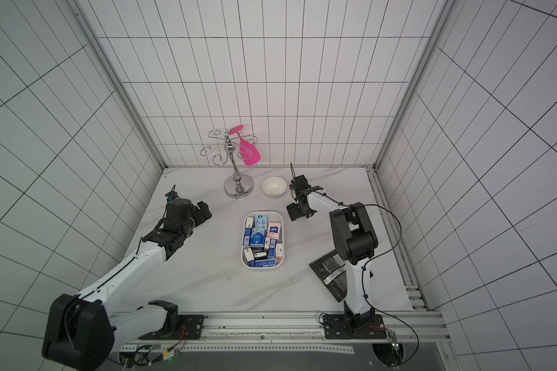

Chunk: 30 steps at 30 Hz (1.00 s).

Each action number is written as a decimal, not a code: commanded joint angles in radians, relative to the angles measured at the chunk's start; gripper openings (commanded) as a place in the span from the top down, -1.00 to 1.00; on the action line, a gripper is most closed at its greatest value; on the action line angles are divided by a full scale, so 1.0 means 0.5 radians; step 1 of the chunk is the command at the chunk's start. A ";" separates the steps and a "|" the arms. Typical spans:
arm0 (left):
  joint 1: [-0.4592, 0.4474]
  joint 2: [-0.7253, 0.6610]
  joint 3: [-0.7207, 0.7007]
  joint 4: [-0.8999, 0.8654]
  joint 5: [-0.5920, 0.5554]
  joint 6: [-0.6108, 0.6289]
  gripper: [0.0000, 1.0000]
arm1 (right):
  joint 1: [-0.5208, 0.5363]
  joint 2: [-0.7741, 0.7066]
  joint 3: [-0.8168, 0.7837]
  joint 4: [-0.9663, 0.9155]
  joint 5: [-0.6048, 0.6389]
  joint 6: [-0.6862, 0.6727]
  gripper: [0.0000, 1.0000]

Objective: Take the pocket tissues out of the storage box
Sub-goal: Place the pocket tissues at the center of the board, then pick up the pocket tissues from the storage box.

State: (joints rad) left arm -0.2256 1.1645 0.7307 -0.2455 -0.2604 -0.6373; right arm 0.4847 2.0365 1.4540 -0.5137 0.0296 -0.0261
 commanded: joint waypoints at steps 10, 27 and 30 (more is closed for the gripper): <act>-0.033 0.058 0.029 0.023 -0.020 0.045 -0.96 | 0.170 -0.603 -0.143 -0.099 0.021 0.016 -0.79; -0.067 0.119 0.078 -0.124 -0.340 -0.039 -0.97 | 0.767 -0.395 -0.097 0.340 0.008 0.475 -0.54; -0.067 0.116 0.069 -0.126 -0.339 -0.048 -0.97 | 0.806 -0.330 -0.041 0.370 0.063 0.521 -0.46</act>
State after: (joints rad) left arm -0.2600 1.2289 0.7467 -0.2981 -0.4000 -0.6491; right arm 0.8734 1.8538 1.3750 -0.3756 0.0170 0.1787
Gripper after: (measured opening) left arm 0.983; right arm 0.734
